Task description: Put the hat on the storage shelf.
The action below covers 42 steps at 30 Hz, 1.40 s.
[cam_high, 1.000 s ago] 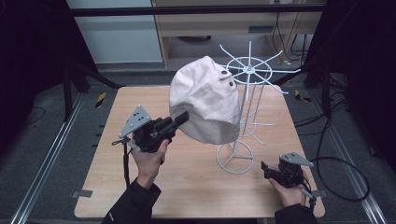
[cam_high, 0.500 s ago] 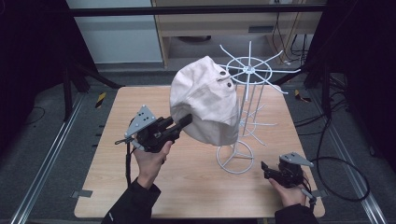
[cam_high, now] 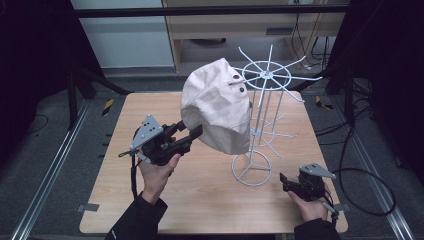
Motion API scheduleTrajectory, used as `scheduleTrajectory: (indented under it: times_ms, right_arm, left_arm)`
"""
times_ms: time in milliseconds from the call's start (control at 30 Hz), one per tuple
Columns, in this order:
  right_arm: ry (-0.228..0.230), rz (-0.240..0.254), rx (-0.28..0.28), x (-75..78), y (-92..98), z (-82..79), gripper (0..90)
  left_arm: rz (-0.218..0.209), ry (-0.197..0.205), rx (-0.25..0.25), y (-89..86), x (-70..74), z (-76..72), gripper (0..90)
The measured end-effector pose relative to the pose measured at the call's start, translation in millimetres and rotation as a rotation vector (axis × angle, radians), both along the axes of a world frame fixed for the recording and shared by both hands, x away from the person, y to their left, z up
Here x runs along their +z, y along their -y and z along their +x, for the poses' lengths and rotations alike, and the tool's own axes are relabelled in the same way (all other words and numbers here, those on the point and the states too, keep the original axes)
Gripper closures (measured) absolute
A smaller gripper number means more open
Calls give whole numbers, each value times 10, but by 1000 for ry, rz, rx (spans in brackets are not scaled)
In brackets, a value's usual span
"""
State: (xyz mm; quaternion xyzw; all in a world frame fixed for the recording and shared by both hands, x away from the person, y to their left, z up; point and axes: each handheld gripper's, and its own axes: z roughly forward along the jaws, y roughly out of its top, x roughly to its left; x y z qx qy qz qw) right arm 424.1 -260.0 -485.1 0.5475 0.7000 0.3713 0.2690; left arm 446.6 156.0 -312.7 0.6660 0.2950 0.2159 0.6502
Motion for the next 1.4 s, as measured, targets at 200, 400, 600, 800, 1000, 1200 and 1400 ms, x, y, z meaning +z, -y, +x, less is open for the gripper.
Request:
scheduleTrajectory:
  times_ms: [200,400,600,800,1000,1200,1400]
  right_arm:
    - [1,-3,1,0,3,1,244]
    - [1,0,-2,0,2,-1,244]
    - [2,-4,0,-1,3,-1,244]
    - [1,0,-5,-1,1,-3,244]
    - [2,1,-7,-1,7,-6,244]
    - [-2,2,-5,-5,3,-5,242]
    - [-3,-1,-2,-5,5,-1,237]
  left_arm:
    - [19,9,26,-121,1,-54,474]
    - [60,4,52,-279,-21,-124,437]
    - [94,-17,92,-489,-113,-181,421]
    - [126,-78,132,-718,-313,-204,412]
    - [171,-136,183,-923,-565,-215,396]
    - [201,-205,251,-1119,-881,-188,375]
    - [247,-297,323,-1315,-1177,-76,352]
